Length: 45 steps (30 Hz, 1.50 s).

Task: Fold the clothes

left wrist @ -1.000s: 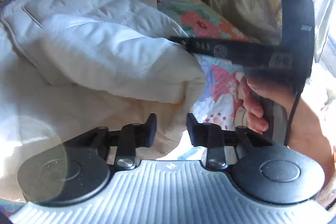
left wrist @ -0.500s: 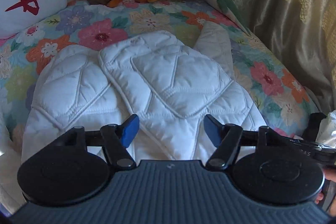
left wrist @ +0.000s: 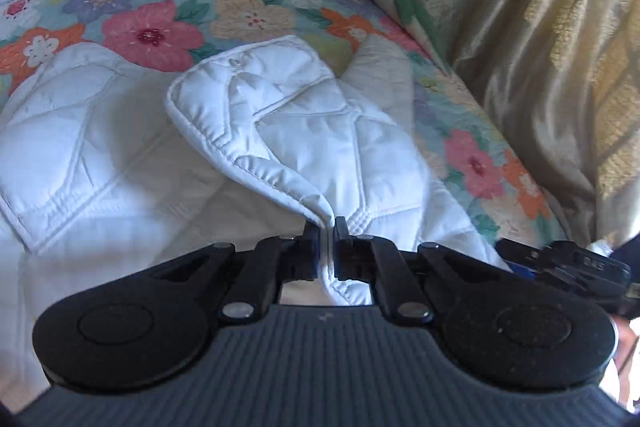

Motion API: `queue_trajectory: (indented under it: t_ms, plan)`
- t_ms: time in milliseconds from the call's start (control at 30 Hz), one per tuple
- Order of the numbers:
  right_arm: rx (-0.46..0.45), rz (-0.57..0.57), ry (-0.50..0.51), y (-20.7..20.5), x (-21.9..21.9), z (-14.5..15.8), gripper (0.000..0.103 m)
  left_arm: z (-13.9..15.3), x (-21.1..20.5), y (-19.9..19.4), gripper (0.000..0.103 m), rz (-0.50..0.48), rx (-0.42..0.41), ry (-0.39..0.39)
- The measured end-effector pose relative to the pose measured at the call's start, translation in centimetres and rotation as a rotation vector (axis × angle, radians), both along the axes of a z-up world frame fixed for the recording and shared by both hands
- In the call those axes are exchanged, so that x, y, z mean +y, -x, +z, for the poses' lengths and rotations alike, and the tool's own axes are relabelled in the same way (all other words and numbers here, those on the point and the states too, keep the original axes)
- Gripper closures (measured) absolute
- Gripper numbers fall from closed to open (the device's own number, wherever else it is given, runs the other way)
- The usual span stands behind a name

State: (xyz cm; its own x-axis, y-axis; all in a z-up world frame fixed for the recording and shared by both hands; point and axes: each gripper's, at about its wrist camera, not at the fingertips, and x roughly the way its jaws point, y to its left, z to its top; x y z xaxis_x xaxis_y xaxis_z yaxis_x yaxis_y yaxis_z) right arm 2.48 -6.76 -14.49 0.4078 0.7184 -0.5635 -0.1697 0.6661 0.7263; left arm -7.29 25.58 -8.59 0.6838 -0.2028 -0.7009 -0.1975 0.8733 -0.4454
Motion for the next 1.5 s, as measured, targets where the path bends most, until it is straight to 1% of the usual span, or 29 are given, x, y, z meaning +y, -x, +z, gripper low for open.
queue_trajectory:
  t_ms: [67, 100, 167, 200, 267, 300, 333, 367, 400, 467, 567, 633, 667, 733, 833, 933, 1000, 1033, 1100, 1133, 1167, 1200, 1233, 1267, 1300, 1333, 1433, 1467, 1500]
  plan:
    - [-0.029, -0.032, 0.002, 0.6, -0.8, 0.6, 0.038, 0.7, -1.5, 1.1, 0.098, -0.07, -0.02, 0.047]
    - [-0.044, -0.046, 0.0, 0.9, -1.2, 1.0, 0.038, 0.8, -2.6, 1.4, 0.098, -0.107, -0.022, 0.061]
    - [-0.087, -0.067, 0.016, 1.9, -2.4, 2.0, 0.038, 0.6, -4.8, 1.5, 0.097, -0.16, -0.007, 0.067]
    - [-0.113, -0.081, 0.036, 2.6, -2.9, 2.5, 0.038, 0.2, -6.0, 1.3, 0.097, -0.177, 0.002, 0.069]
    - [-0.206, -0.166, 0.125, 4.4, -4.1, 4.1, 0.038, -1.0, -7.8, 0.6, 0.097, -0.202, 0.014, 0.086]
    - [-0.254, -0.202, 0.165, 5.2, -4.6, 4.8, 0.038, -1.7, -8.5, 0.2, 0.097, -0.204, 0.024, 0.116]
    - [-0.289, -0.21, 0.168, 5.6, -5.1, 5.3, 0.038, -2.4, -9.2, -0.3, 0.097, -0.206, 0.03, 0.15]
    - [-0.314, -0.205, 0.148, 5.8, -5.7, 5.6, 0.038, -3.1, -9.7, -0.6, 0.097, -0.207, 0.03, 0.196]
    - [-0.323, -0.188, 0.123, 5.8, -5.9, 5.7, 0.037, -3.7, -10.3, -1.0, 0.097, -0.208, 0.031, 0.237]
    - [-0.338, -0.141, 0.093, 5.7, -5.4, 5.9, 0.036, -4.7, -11.8, -1.6, 0.097, -0.207, 0.036, 0.285]
    - [-0.351, -0.057, 0.145, 5.4, -2.8, 6.1, 0.035, -6.5, -13.7, -2.1, 0.098, -0.193, 0.064, 0.307]
    - [-0.361, 0.017, 0.181, 5.0, -1.1, 6.0, 0.029, -8.2, -13.6, -1.9, 0.098, -0.167, 0.099, 0.343]
    - [-0.354, 0.059, 0.197, 4.9, -0.2, 5.8, 0.02, -9.0, -13.4, -1.7, 0.098, -0.154, 0.12, 0.362]
    - [-0.334, 0.116, 0.223, 4.6, 1.2, 5.1, 0.018, -10.2, -12.4, -1.0, 0.098, -0.127, 0.159, 0.387]
    - [-0.299, 0.148, 0.237, 4.8, 2.3, 4.1, 0.018, -10.7, -11.1, -0.1, 0.098, -0.108, 0.19, 0.374]
    - [-0.328, 0.202, 0.244, 5.4, 3.5, 4.2, 0.018, -10.0, -10.2, 0.6, 0.098, -0.125, 0.205, 0.342]
    - [-0.348, 0.234, 0.278, 5.5, 4.4, 3.9, 0.018, -8.6, -9.6, 1.3, 0.096, -0.147, 0.207, 0.295]
    - [-0.341, 0.235, 0.307, 5.3, 4.6, 3.6, 0.018, -7.4, -9.1, 1.8, 0.093, -0.154, 0.199, 0.25]
    - [-0.32, 0.226, 0.371, 5.0, 4.9, 2.8, 0.018, -5.0, -7.9, 2.9, 0.077, -0.159, 0.186, 0.182]
    - [-0.311, 0.212, 0.411, 4.9, 4.9, 2.5, 0.018, -3.7, -7.1, 3.5, 0.062, -0.155, 0.176, 0.157]
    - [-0.31, 0.191, 0.461, 4.8, 4.9, 2.3, 0.018, -2.5, -5.9, 4.2, 0.057, -0.139, 0.16, 0.146]
    - [-0.308, 0.17, 0.511, 4.8, 4.9, 2.1, 0.018, -1.3, -4.7, 4.8, 0.055, -0.123, 0.138, 0.138]
    - [-0.313, 0.148, 0.563, 4.8, 4.9, 1.9, 0.018, 0.0, -3.0, 5.4, 0.051, -0.099, 0.112, 0.123]
    - [-0.334, 0.119, 0.627, 5.0, 4.9, 1.9, 0.018, 1.1, -1.4, 5.9, 0.043, -0.067, 0.095, 0.103]
    - [-0.358, 0.087, 0.689, 5.1, 4.9, 2.0, 0.018, 2.2, 0.3, 6.3, 0.04, -0.032, 0.077, 0.077]
    - [-0.378, 0.063, 0.726, 5.3, 4.8, 2.1, 0.018, 3.2, 2.2, 6.6, 0.034, 0.014, 0.059, 0.037]
    - [-0.47, -0.039, 0.856, 6.0, 4.4, 3.3, 0.018, 5.6, 8.0, 8.2, 0.02, 0.196, 0.049, -0.12]
    - [-0.491, -0.079, 0.872, 6.1, 4.3, 3.9, 0.018, 6.0, 9.5, 8.6, 0.016, 0.243, 0.046, -0.145]
    - [-0.502, -0.1, 0.847, 6.2, 4.2, 4.7, 0.018, 6.1, 11.3, 9.1, 0.014, 0.283, 0.037, -0.156]
